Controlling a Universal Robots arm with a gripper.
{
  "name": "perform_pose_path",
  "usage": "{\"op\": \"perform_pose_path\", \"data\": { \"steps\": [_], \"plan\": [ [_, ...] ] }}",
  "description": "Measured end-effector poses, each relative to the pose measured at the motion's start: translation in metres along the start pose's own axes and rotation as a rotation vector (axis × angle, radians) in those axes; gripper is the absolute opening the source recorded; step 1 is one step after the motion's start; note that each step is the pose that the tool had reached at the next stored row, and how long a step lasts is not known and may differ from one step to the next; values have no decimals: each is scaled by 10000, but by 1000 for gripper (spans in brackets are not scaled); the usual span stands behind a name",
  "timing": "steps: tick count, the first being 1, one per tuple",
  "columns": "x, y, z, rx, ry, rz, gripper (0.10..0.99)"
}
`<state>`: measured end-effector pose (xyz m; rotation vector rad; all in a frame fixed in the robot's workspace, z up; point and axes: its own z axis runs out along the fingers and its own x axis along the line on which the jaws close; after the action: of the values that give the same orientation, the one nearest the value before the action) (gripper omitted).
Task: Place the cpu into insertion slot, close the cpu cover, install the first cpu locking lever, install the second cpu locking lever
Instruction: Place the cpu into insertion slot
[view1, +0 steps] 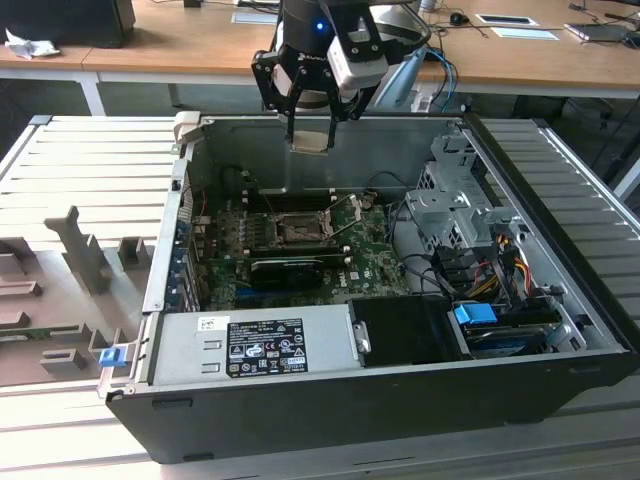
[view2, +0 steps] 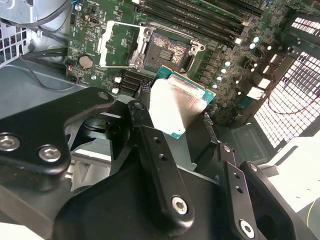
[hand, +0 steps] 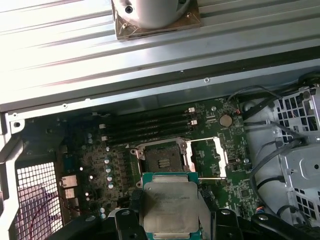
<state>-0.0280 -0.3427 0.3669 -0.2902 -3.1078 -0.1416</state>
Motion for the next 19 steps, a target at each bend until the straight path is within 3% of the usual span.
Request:
{"op": "perform_pose_path", "data": {
  "steps": [19],
  "plan": [
    [0, -1, 12, -14, -53, 595, 529]
  ]
}}
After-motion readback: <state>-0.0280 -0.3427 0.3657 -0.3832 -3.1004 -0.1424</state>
